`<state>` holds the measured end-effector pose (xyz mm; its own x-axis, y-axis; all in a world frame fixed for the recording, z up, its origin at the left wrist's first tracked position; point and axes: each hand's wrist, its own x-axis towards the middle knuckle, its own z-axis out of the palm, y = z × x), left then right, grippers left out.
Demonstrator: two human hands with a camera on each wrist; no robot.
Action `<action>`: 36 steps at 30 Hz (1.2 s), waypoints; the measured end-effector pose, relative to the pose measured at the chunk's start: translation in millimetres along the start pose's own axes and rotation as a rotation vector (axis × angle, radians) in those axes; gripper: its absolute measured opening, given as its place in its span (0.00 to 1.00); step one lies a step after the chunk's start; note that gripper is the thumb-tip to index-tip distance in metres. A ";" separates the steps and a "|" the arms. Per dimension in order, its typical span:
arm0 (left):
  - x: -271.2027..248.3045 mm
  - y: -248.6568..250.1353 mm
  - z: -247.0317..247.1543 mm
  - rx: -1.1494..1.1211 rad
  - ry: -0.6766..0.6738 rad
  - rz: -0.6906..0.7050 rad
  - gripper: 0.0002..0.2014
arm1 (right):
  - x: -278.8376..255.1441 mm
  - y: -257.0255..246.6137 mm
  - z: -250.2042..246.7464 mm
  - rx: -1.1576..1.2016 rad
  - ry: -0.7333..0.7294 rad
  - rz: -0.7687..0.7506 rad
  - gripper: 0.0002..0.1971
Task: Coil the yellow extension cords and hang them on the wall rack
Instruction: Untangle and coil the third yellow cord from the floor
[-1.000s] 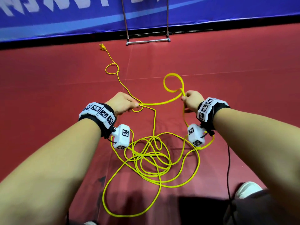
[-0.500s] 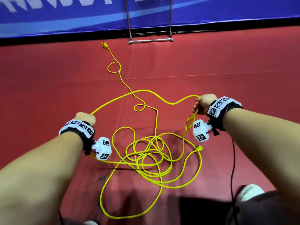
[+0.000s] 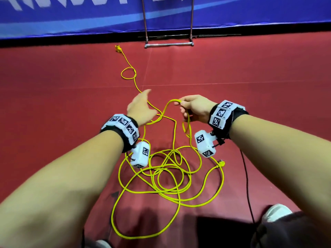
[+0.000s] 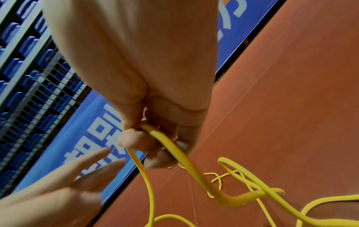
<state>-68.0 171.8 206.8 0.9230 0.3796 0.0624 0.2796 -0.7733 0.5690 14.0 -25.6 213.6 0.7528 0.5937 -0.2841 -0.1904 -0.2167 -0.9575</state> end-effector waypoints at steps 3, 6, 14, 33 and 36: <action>1.1 22.8 16.4 -0.134 -0.236 0.101 0.35 | -3.2 -9.5 9.5 -0.011 -0.117 -0.024 0.08; -0.1 25.1 21.2 -0.085 -0.167 0.177 0.03 | -4.8 -10.7 8.2 -0.127 -0.126 -0.076 0.04; -0.2 35.4 -7.2 -0.290 -0.024 0.203 0.08 | 7.3 18.2 -13.4 -0.596 0.029 -0.184 0.15; -13.3 59.4 -57.0 -0.654 -0.103 0.279 0.10 | 8.1 79.6 -16.8 -0.560 0.130 0.225 0.09; -7.7 27.1 -57.7 -0.369 0.036 0.210 0.13 | 7.5 79.3 -29.6 -0.353 0.293 0.323 0.11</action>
<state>-82.9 177.3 269.1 0.9381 0.2562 0.2331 -0.0327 -0.6043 0.7960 23.2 -61.2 137.0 0.8445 0.2251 -0.4859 -0.2555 -0.6281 -0.7350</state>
